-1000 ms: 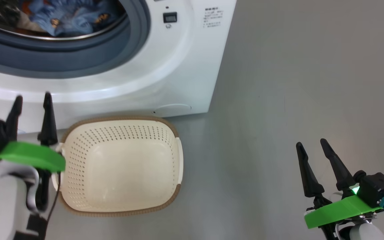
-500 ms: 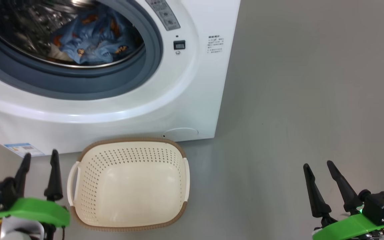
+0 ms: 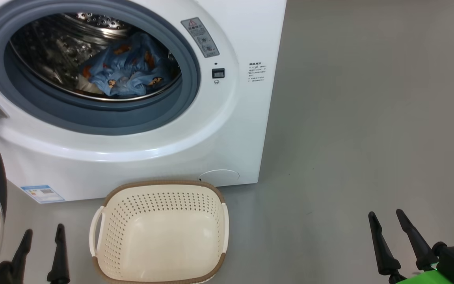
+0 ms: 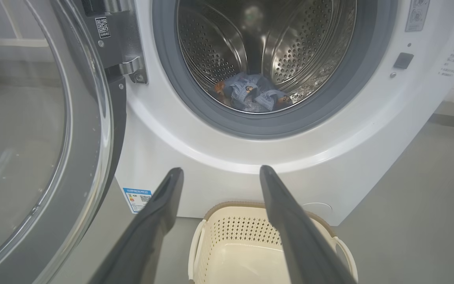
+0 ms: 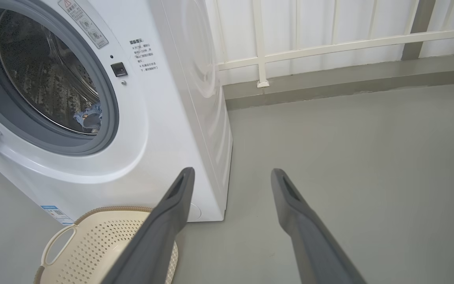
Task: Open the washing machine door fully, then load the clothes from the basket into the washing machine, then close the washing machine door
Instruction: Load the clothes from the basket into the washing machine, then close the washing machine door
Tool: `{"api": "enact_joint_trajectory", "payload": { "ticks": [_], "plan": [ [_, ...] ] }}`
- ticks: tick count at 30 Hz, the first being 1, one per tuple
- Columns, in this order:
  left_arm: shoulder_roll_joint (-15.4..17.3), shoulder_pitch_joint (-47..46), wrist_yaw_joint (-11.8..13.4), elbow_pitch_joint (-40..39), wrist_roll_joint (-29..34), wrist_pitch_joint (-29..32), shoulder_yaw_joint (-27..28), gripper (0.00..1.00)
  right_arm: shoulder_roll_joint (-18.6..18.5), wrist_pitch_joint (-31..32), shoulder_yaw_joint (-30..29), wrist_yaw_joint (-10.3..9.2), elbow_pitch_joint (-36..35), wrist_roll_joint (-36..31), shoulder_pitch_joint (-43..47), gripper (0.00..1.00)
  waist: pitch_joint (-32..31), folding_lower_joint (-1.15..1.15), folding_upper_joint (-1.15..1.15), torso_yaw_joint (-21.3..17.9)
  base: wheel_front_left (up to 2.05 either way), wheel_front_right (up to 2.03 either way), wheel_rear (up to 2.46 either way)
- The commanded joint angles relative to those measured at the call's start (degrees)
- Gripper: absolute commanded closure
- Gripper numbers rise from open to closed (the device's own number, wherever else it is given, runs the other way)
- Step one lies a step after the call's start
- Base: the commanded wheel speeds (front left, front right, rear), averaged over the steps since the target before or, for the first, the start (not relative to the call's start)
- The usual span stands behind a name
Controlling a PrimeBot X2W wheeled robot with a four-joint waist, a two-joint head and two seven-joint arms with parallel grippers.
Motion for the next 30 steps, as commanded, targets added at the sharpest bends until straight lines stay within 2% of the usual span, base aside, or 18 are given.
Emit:
{"api": "enact_joint_trajectory", "payload": {
  "ticks": [1, 21, 30],
  "plan": [
    [0.95, -0.30, -0.09, -1.87, 0.66, -0.36, 2.49, 0.00, -1.03, -0.27, 1.03, 0.35, -1.45, 0.62, 0.65, 0.00, -0.29, 0.00, 0.00, -0.13, 0.00, 0.00, 0.00],
    [-0.17, 2.35, -0.09, -4.18, 1.22, -0.36, 4.17, 0.00, -0.91, -0.27, 0.74, 0.35, -1.79, 0.54, 2.56, 0.00, -2.27, 0.00, 0.00, 0.04, -0.01, 0.01, 0.00],
    [-0.28, 2.46, -0.09, -4.60, 1.66, -0.36, 4.48, 0.00, -0.90, -0.27, 0.80, 0.35, -1.81, 0.82, 2.52, 0.00, -2.22, 0.00, 0.00, 0.28, -0.89, 0.89, 0.00]
  ]
}}
